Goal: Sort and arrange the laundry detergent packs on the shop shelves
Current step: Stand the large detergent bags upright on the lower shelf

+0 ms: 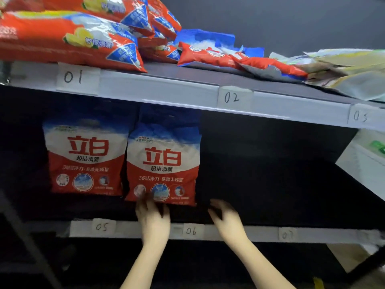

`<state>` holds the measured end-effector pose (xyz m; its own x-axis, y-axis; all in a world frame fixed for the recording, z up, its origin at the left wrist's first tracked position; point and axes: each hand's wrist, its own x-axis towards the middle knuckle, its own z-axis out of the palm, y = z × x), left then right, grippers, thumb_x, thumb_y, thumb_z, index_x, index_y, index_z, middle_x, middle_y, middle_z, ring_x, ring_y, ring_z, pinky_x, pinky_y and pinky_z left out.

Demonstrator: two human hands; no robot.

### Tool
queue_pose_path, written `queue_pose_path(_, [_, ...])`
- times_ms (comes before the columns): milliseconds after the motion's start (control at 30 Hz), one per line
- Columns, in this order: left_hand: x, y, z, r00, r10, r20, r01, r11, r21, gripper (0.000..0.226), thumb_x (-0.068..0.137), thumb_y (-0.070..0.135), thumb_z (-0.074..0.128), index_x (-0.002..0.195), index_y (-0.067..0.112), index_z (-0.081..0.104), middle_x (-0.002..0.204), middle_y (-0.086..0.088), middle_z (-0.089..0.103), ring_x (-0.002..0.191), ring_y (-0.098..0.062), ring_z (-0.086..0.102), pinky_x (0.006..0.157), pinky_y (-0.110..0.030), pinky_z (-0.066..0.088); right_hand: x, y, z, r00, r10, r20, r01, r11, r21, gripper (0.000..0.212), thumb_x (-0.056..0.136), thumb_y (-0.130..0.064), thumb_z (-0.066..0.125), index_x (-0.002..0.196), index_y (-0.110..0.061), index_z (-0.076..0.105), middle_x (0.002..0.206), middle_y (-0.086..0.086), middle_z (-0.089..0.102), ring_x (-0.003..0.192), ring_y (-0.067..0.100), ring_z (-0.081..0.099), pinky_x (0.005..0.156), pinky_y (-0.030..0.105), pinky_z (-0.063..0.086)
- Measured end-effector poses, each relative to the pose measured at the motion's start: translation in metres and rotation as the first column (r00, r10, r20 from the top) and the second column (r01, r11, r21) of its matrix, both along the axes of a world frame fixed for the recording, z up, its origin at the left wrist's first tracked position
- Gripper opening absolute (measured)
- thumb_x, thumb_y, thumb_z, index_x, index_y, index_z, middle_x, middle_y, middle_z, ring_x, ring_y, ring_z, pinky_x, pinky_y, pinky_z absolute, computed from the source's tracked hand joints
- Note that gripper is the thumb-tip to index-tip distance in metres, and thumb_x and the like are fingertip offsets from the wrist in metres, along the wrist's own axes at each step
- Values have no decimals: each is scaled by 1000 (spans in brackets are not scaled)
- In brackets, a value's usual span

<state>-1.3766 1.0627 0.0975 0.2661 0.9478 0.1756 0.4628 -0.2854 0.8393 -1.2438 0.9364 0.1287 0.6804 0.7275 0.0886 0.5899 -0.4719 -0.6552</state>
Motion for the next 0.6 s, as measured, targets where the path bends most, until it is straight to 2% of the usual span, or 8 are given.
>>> queue_pose_path(67, [8,-32,9,991,-108,-84,113,991,66,51,92,15,56,139,2,42,144,-20,39,136,-34,31,110,-42,29,6,-25,8,995,43,86,-42,999,-9,36,95,-24,52,130,-16,53,127,-1,58,119,13,52,98,18,37])
queue_pose_path(167, [21,-65,27,946,-234,-226,284,931,227,40,98,27,44,136,13,44,139,-4,45,132,-19,35,108,-27,27,11,-53,24,975,100,199,-101,995,-6,35,96,-25,51,131,-19,51,128,-5,55,120,9,47,96,13,32])
queue_pose_path(333, [33,-116,76,845,-408,-346,534,685,495,34,96,24,49,129,18,56,130,4,55,126,-13,45,108,-26,31,16,-116,69,932,143,332,-168,985,49,37,95,-25,52,132,-22,50,126,-12,54,118,0,43,91,3,26])
queue_pose_path(400, [34,-129,104,833,-414,-368,553,576,602,28,92,21,55,119,16,63,117,3,64,115,-15,56,100,-30,41,16,-138,97,909,140,392,-187,979,84,36,94,-24,53,130,-22,52,123,-13,55,114,-5,42,88,-4,24])
queue_pose_path(467, [33,-139,137,840,-398,-368,529,453,717,25,88,21,54,107,16,69,101,2,69,98,-16,64,85,-32,51,16,-156,132,877,125,464,-210,968,136,34,93,-23,54,128,-21,55,120,-13,57,112,-6,42,89,-5,23])
queue_pose_path(600, [32,-151,209,866,-368,-338,459,318,830,31,89,27,44,101,16,70,96,3,71,90,-16,64,76,-30,51,22,-178,201,821,56,568,-252,929,272,29,92,-18,57,121,-18,60,114,-10,61,110,3,50,94,11,33])
